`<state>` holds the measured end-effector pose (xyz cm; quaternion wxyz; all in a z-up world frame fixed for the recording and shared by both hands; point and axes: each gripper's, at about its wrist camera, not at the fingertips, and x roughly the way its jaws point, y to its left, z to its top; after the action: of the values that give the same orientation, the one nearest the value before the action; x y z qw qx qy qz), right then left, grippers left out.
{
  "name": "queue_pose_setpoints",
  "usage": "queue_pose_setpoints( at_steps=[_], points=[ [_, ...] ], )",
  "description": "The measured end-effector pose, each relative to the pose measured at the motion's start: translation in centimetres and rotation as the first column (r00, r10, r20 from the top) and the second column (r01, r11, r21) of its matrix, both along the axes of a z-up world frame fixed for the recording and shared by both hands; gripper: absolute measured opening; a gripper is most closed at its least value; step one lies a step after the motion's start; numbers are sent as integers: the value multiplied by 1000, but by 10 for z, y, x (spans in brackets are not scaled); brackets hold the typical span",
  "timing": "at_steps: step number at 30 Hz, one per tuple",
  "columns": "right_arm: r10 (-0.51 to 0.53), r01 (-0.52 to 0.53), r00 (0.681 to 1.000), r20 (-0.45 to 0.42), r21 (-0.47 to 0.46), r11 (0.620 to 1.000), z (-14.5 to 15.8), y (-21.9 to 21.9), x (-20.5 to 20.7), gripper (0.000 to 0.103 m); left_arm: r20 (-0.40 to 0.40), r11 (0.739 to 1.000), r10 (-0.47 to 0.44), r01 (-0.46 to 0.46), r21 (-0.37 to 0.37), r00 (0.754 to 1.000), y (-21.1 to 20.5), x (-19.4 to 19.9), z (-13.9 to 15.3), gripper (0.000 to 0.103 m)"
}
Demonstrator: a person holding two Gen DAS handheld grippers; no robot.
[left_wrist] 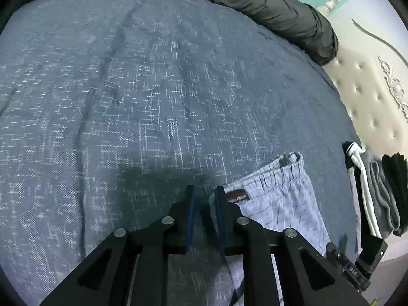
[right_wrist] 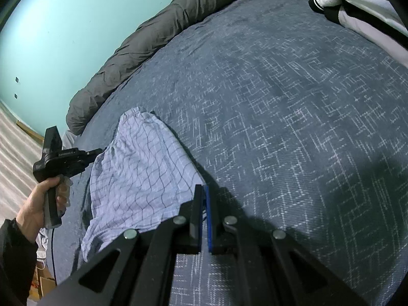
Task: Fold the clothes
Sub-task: 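Grasp the shorts waistband by the label with the left gripper while the right gripper holds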
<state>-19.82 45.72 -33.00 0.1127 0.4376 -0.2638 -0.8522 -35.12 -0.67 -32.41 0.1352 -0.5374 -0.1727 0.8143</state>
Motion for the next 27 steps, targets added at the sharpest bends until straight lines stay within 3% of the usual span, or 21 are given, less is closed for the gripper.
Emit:
queue_pose_setpoints(
  at_steps=[3,5,6,7,10,12,16,22,27],
  points=[
    [0,0,1000,1,-2,1000,1,0,-1,2,-8,999,-1,1,37,1000,0,10,7,24],
    [-2,2,1000,1,-4,1000,1,2,0,2,-11,997,-1,2,78,1000,3,15,11,47],
    [-2,2,1000,1,-5,1000,2,2,0,2,-9,995,-9,10,100,1000,8,18,13,51],
    [-3,3,1000,1,-6,1000,2,2,1,2,-7,993,-17,17,120,1000,12,21,14,53],
    [-7,7,1000,2,-7,1000,1,0,0,2,12,995,-46,45,90,999,28,19,8,53],
    [-8,8,1000,1,-9,1000,2,0,1,2,27,996,-18,16,88,999,29,12,1,52],
    [-9,9,1000,3,-15,1000,1,1,1,2,51,993,9,-15,115,999,31,3,-11,52],
    [-10,10,1000,3,-21,1000,0,1,1,2,17,996,-6,5,89,1000,29,-6,-4,13],
    [-15,15,1000,0,-20,1000,1,2,3,2,-35,998,-21,24,64,999,27,-14,10,12]
  ],
)
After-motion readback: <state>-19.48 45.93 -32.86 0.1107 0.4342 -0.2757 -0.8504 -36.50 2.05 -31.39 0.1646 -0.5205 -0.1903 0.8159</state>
